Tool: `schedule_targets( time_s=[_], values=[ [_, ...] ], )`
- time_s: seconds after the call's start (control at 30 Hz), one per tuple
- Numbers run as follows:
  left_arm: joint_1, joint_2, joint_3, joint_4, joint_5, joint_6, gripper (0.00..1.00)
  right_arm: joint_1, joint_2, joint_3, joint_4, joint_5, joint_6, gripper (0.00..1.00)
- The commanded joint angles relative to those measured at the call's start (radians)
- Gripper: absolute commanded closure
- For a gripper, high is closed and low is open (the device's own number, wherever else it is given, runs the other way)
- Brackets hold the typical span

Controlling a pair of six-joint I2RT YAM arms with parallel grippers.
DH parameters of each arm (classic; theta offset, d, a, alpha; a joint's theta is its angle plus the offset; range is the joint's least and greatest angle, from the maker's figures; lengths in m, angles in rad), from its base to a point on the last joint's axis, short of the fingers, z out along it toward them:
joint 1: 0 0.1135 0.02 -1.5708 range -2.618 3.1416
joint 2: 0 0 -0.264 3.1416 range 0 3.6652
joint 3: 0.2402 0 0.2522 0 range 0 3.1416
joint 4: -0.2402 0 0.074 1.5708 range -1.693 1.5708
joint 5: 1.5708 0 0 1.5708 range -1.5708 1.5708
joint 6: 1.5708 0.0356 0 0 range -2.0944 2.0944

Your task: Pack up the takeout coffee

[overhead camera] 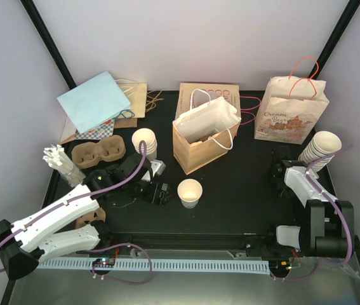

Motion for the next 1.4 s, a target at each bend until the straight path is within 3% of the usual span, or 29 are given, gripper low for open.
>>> schedule_targets(
  time_s=[0.0,0.43,0.8,0.93,1.13,1.37],
  values=[
    [0.007,-0.014,0.025,0.000,0.005,0.007,0.12,-0.024,0.026,0.023,0.044,-0.027,-0.009,0.99],
    [0.007,-0.037,0.021,-0.007,-0.012,0.025,0.12,-0.068,0.109,0.000,0.095,-0.137,-0.066,0.99],
    [0.007,-0.030,0.027,0.002,-0.011,0.035,0.12,-0.023,0.015,-0.045,0.084,-0.214,-0.062,0.99],
    [0.007,-0.030,0.028,0.004,-0.009,0.035,0.12,0.050,-0.036,-0.018,0.017,-0.171,-0.015,0.99],
    [0.007,-0.037,0.030,-0.001,-0.010,0.034,0.12,0.050,-0.049,0.048,-0.064,-0.036,-0.001,0.99],
    [0.007,-0.036,0.027,-0.003,-0.010,0.034,0.12,0.027,-0.020,0.065,-0.073,0.009,0.000,0.99]
  ],
)
